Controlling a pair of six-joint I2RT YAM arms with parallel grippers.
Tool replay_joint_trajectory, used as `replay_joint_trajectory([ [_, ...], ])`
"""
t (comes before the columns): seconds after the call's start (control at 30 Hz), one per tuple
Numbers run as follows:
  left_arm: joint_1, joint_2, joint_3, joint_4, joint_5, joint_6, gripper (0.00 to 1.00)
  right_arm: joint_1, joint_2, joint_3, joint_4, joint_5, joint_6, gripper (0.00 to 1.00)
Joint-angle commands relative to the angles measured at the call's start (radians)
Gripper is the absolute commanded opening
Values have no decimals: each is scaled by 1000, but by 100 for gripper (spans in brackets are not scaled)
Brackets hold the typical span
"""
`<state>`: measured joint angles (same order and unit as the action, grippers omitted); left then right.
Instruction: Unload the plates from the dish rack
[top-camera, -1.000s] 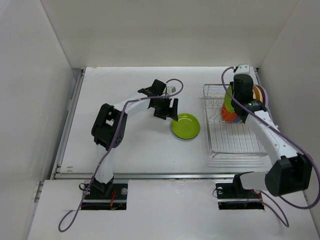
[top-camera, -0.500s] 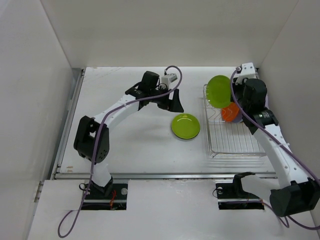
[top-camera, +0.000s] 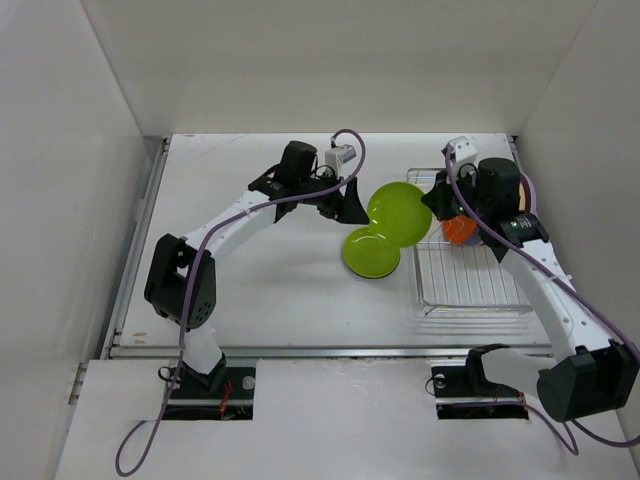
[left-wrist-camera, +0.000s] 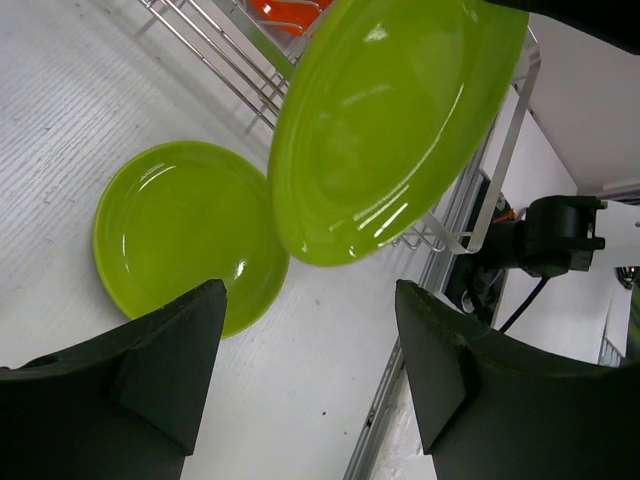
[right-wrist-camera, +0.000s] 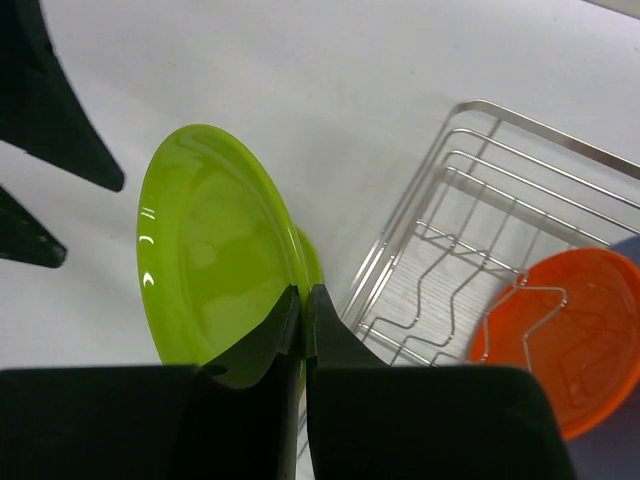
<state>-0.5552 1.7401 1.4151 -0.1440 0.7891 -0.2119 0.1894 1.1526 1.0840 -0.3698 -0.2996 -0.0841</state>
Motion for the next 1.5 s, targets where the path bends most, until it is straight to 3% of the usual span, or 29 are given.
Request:
replay_joint_trajectory([
  [0.0, -6, -2, -7, 47, 35, 6, 65, -2, -13, 59, 20, -136, 15, 0],
  [0.17, -6, 7, -7, 38, 25, 6, 54, -2, -4, 59, 11, -214, 15, 0],
  [0.37, -6, 16, -7, 29, 25, 6, 27, -2, 6, 59, 11, -233, 15, 0],
  [0.53, -6, 25, 2, 29, 45, 6, 21, -2, 15, 68, 2, -265, 15, 0],
  [0.73, -6, 35, 2, 29, 84, -3, 0, -2, 25, 68, 2, -274, 15, 0],
  [0.93, -6, 45, 2, 49, 122, -21, 0, -2, 25, 68, -8, -274, 15, 2],
  [1.03, -6, 56, 2, 49, 104, -21, 0, -2, 35, 68, -8, -263, 15, 44],
  [1.07, -6, 56, 11, 40, 104, -21, 0, -2, 35, 68, -8, -254, 15, 69],
  [1.13, -6, 67, 21, 14, 67, -7, 0, -2, 35, 68, -8, -224, 15, 94],
  [1.2, -6, 76, 21, -2, 44, -7, 0, -2, 24, 68, 5, -190, 15, 100],
  [1.37, 18, 99, 31, -26, -5, -6, 0, -2, -28, 30, 69, -29, 39, 100],
  [1.47, 38, 111, 41, -40, -60, -15, 0, -2, -60, 7, 135, 164, 53, 100],
])
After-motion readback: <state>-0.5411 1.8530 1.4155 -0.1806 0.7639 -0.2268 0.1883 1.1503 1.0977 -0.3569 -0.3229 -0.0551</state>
